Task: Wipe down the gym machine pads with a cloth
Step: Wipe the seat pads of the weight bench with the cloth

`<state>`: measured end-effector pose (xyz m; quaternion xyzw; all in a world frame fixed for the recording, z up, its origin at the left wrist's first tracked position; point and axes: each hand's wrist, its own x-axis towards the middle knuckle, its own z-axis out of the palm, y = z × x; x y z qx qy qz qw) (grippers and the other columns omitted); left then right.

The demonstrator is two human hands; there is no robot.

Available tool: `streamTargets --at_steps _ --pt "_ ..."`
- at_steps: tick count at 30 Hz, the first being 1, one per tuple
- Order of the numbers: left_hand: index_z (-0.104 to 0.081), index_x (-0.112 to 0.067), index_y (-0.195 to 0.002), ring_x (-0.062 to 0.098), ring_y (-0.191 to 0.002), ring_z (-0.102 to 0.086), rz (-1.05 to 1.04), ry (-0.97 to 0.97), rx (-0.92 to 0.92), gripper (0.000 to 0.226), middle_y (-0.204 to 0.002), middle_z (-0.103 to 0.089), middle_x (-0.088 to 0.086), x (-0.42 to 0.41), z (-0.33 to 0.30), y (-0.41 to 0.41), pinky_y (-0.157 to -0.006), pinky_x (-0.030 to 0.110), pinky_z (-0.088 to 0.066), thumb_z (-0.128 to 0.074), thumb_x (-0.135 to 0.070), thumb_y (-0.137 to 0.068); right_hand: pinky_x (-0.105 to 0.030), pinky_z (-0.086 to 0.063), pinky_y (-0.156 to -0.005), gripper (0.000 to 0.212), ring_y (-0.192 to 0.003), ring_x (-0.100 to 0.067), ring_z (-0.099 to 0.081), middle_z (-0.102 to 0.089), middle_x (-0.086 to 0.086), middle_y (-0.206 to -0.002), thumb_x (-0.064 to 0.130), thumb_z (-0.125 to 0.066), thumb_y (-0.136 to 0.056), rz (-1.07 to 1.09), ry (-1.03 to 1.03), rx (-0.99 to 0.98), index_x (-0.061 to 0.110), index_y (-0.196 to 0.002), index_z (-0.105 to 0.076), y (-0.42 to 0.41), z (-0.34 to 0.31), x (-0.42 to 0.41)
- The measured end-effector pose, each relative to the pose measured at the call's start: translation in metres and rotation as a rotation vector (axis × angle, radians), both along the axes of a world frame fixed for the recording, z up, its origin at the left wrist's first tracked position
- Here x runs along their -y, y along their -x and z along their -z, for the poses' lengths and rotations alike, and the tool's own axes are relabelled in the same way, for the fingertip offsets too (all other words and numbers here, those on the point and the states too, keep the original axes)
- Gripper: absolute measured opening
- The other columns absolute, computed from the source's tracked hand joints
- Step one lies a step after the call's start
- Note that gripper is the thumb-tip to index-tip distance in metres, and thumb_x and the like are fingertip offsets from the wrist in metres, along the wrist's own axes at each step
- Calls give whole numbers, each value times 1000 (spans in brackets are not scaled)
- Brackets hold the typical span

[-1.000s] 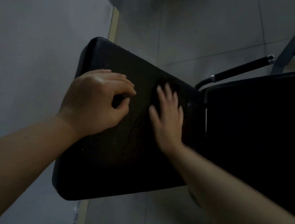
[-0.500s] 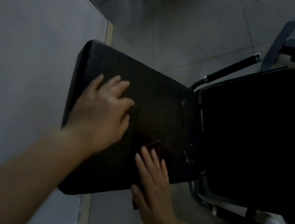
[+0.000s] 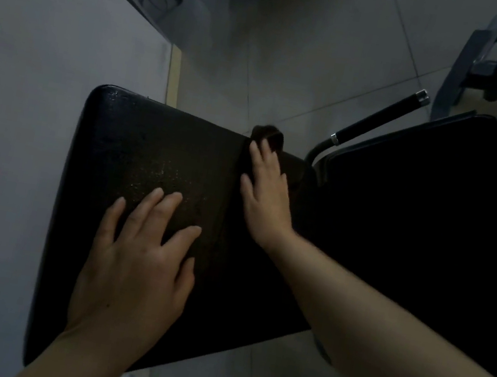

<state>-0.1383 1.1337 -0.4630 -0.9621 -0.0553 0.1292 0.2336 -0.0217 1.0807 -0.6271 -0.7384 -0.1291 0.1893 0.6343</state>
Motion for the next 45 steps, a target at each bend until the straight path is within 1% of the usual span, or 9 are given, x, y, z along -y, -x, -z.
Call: streamTargets --at_steps 3,6,8,14,21,28,33,40,45 --pt "-70 -21 -110 32 -133 -42 19 4 -53 41 -139 -50 16 0 -2 2 -109 52 -21 -73 -22 -69 -26 8 -117 62 -144 -3 13 13 20 -156 37 -32 -96 -63 -34 121 35 -149 -1 85 3 25" --pt "-72 -21 -107 27 -131 -41 163 64 -119 34 -137 -52 13 -15 -16 7 -110 46 -20 -50 -32 -83 -27 -8 -116 75 -146 -11 -7 -2 13 -160 39 -43 -87 -92 -4 303 31 -152 -7 172 22 49" --pt "-73 -21 -102 22 -128 -43 252 155 -175 44 -134 -55 10 -33 -32 6 -109 38 -25 -34 -39 -95 -27 -15 -115 61 -145 -13 -18 -13 11 -159 45 -35 -96 -69 -51 308 30 -151 -14 189 37 55" --pt "-75 -22 -92 17 -127 -47 384 295 -104 40 -128 -58 6 -51 -34 8 -112 33 -29 -37 -36 -95 -26 -18 -113 52 -142 -14 -26 -22 11 -157 50 -25 -100 -89 -91 294 33 -149 -22 166 41 57" --pt "-75 -21 -91 16 -124 -52 304 339 -27 30 -128 -59 3 -46 -33 5 -106 36 -38 -46 -25 -87 -21 7 -115 55 -145 -4 2 -4 17 -156 43 -30 -96 -10 -29 187 36 -148 -14 41 43 24" --pt "-72 -21 -105 23 -132 -45 188 185 -86 31 -139 -52 8 -33 -38 -16 -111 40 -32 -48 -29 -86 -49 -12 -118 45 -145 -18 -16 -27 -1 -155 23 -38 -101 49 23 5 22 -146 -33 -59 46 -5" --pt "-66 -21 -115 22 -135 -40 153 170 -77 32 -139 -52 7 -40 -35 -69 -113 36 -22 -52 -27 -88 -40 1 -118 51 -146 -13 0 -5 7 -159 22 -33 -103 72 22 8 27 -150 -16 -18 38 5" --pt "-65 -23 -116 19 -136 -37 166 160 -28 37 -141 -50 4 -39 -26 -67 -115 35 -20 -43 -35 -89 -30 -8 -115 59 -146 -13 -5 -4 17 -159 39 -33 -96 -70 -28 334 40 -150 -9 155 49 57" --pt "-69 -21 -109 22 -131 -44 176 163 -28 34 -134 -56 6 -43 -23 -72 -112 37 -25 -46 -34 -87 -35 -7 -117 50 -146 -7 -1 2 28 -155 58 -21 -96 -44 -46 246 53 -145 -9 90 51 43"
